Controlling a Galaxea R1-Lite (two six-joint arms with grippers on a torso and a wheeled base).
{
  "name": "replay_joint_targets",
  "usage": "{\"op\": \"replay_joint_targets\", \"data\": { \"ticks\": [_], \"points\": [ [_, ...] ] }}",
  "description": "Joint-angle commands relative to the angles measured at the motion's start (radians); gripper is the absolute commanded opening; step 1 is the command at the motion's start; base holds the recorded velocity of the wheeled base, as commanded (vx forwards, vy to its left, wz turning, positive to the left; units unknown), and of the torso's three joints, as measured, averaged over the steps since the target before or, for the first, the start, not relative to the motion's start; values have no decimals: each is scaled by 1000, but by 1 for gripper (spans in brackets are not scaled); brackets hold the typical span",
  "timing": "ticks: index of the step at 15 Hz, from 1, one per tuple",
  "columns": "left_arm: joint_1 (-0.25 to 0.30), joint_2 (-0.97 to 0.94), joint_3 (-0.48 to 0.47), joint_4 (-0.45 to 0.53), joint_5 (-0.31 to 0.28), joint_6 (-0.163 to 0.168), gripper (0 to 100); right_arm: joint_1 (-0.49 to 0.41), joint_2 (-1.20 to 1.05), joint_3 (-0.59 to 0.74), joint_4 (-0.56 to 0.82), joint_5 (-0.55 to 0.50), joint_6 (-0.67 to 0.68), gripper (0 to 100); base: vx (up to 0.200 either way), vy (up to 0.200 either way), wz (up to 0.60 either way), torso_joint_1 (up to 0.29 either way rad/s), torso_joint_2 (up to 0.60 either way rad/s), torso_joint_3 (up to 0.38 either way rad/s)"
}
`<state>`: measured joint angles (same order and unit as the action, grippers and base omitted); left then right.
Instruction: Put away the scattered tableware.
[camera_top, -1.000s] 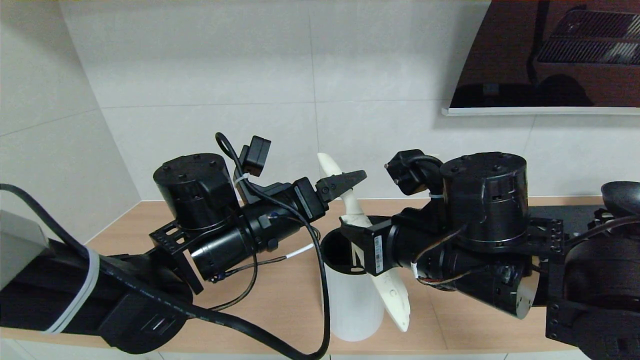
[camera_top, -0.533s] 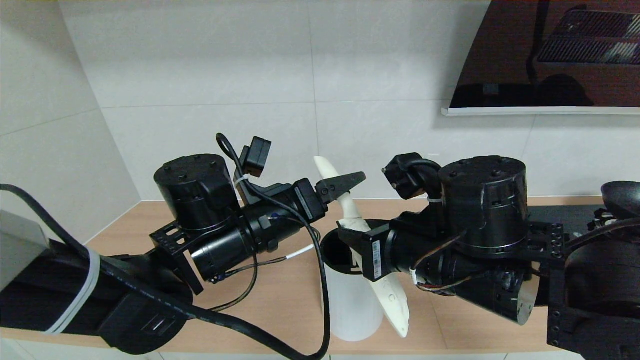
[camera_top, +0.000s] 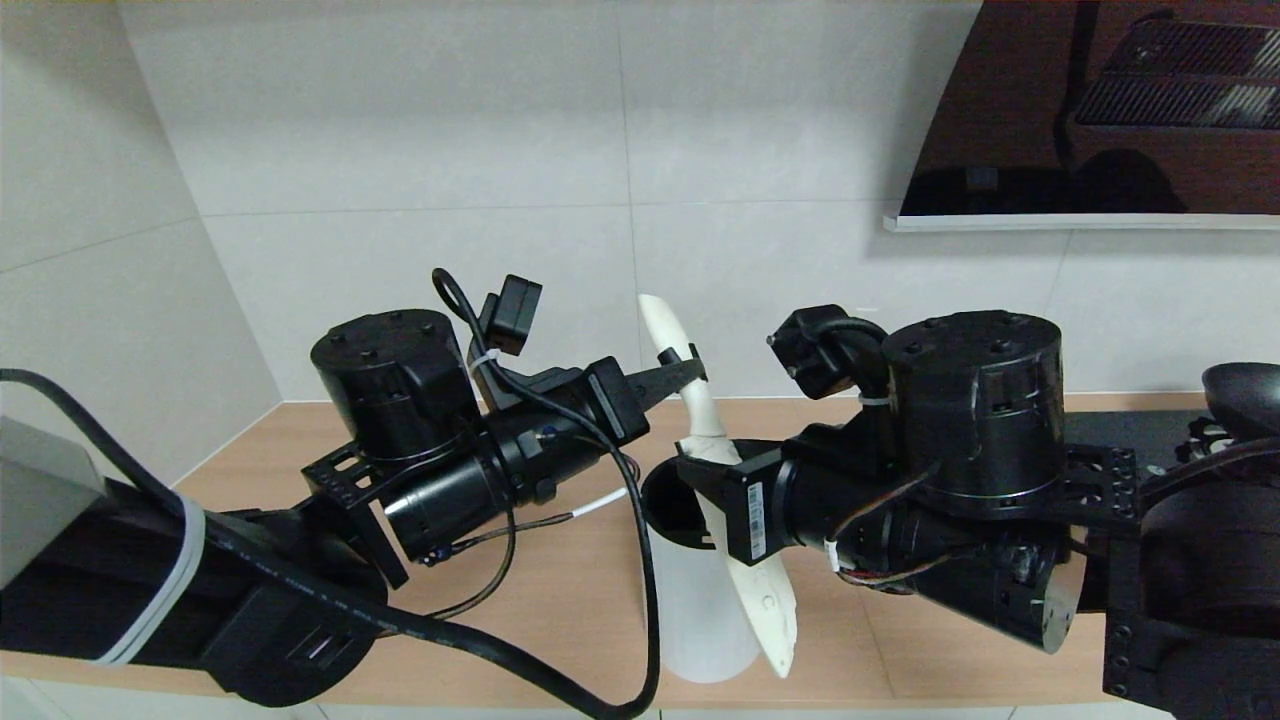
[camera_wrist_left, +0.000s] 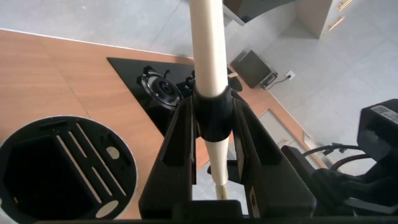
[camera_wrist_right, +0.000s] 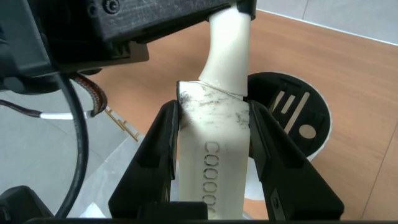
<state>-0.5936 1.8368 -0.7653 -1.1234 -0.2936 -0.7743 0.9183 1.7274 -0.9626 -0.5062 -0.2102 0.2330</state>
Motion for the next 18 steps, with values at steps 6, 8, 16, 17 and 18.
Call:
{"op": "replay_joint_targets", "data": {
  "ticks": [6, 8, 16, 17, 18],
  "points": [
    [0, -4, -3, -1, -2, -5, 0, 1, -3, -4, -2, 0, 17, 0, 0, 0, 0, 0, 0, 0],
    [0, -8, -5, -1, -2, -7, 0, 1, -3, -2, -2, 0, 17, 100, 0, 0, 0, 0, 0, 0],
    [6, -18, -20, 5, 13, -3, 0, -18, -43, 2, 6, 3, 17, 100, 0, 0, 0, 0, 0, 0],
    [12, -28, -32, 10, 31, 0, 0, -41, -72, 8, 8, 9, 19, 100, 0, 0, 0, 0, 0, 0],
    [17, -33, -40, 16, 41, 3, 0, -53, -89, 18, 8, 11, 17, 100, 0, 0, 0, 0, 0, 0]
  ]
}}
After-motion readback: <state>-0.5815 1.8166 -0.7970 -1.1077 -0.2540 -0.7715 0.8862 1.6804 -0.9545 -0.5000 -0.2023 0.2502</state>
